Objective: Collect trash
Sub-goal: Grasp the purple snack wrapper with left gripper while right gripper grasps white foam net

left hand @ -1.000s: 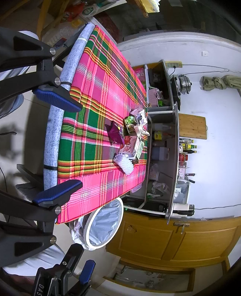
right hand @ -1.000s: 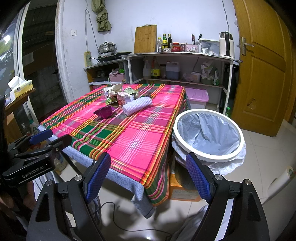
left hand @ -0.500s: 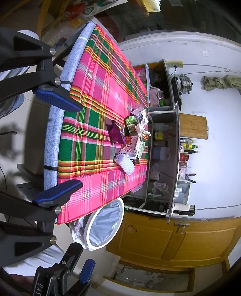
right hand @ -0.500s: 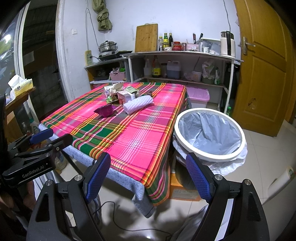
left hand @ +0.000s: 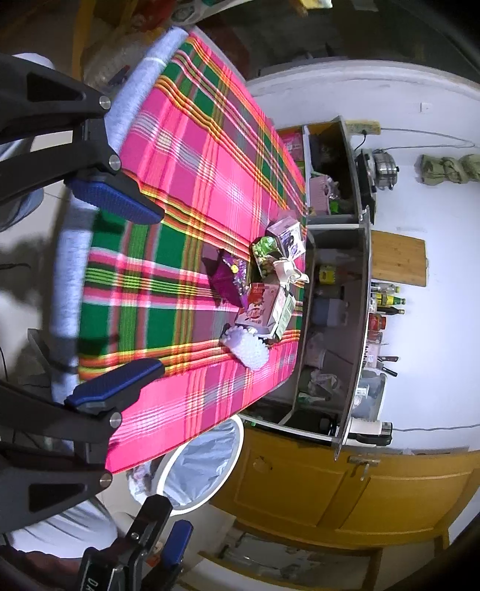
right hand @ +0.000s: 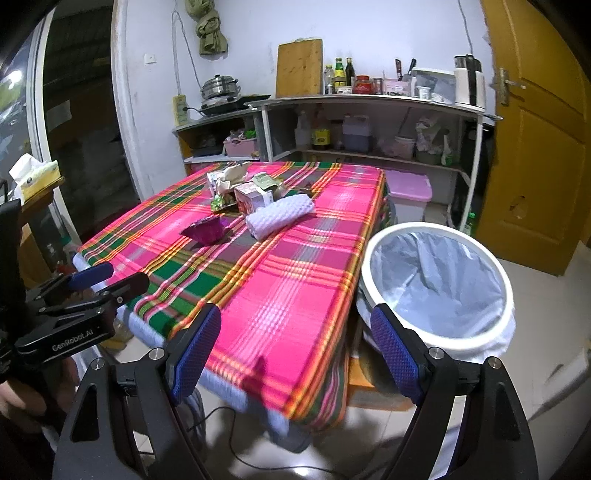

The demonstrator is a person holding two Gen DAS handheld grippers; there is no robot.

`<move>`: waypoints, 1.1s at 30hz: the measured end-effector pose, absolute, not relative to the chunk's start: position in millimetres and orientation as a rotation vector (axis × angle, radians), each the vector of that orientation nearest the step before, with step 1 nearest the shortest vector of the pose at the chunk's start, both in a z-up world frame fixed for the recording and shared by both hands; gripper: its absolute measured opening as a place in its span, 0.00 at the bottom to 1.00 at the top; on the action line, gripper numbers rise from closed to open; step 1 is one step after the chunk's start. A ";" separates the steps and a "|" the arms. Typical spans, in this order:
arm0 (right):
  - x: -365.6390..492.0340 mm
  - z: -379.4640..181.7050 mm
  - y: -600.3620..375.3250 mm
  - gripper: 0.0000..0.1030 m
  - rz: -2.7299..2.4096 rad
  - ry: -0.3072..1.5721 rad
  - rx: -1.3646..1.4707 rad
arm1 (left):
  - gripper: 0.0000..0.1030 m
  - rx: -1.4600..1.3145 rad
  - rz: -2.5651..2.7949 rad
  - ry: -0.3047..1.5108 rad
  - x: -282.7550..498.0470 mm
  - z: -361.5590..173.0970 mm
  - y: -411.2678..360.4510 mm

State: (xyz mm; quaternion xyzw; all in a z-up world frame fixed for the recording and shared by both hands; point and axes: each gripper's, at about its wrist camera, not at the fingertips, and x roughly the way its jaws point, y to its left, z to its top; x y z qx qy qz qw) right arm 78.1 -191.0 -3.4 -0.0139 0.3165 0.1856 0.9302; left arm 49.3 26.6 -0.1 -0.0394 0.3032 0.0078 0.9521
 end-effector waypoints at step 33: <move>282.9 -41.0 -113.4 0.66 0.469 0.901 0.092 | 0.49 -0.206 -0.037 0.779 204.6 -46.4 64.7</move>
